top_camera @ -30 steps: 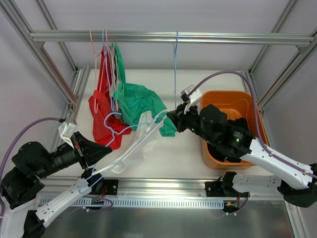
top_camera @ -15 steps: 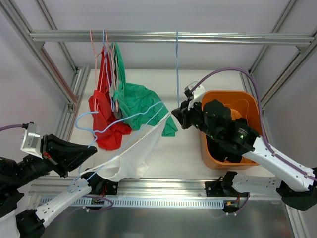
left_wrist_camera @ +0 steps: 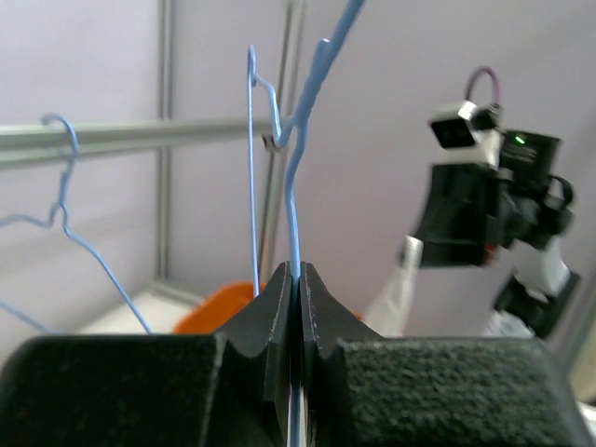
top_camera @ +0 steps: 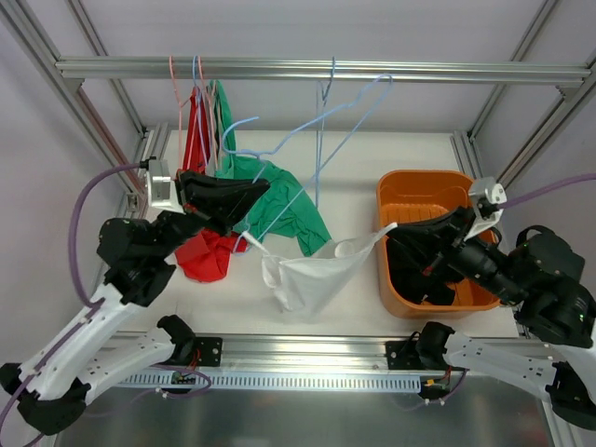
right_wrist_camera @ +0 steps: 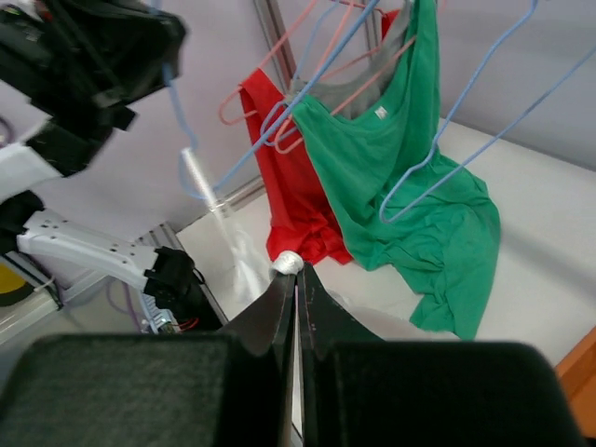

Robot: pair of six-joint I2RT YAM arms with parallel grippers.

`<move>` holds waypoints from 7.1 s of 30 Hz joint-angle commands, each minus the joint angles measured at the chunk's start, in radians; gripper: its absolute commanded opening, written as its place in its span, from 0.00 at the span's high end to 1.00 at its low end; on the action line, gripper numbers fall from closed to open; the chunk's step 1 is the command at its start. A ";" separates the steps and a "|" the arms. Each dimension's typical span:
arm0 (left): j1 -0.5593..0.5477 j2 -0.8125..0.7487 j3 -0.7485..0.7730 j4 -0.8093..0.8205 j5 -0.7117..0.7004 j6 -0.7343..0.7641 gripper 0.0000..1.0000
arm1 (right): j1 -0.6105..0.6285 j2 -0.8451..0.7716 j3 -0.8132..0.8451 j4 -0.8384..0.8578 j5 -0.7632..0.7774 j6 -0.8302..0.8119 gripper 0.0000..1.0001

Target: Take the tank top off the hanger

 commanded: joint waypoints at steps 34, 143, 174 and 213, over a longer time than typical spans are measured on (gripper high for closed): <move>-0.025 -0.054 -0.191 0.431 -0.226 0.130 1.00 | 0.083 0.352 -0.333 0.098 -0.059 0.147 1.00; -0.071 -0.259 -0.007 -1.060 -0.676 0.043 0.01 | 0.255 0.553 -0.481 0.302 0.250 0.179 1.00; -0.053 -0.101 0.247 -1.041 -0.689 0.040 0.01 | -0.677 0.155 -0.262 -0.258 0.281 -0.012 0.50; 0.193 0.780 0.878 -1.125 -0.946 0.235 0.59 | -0.677 -0.104 -0.330 -0.249 -0.060 -0.001 0.10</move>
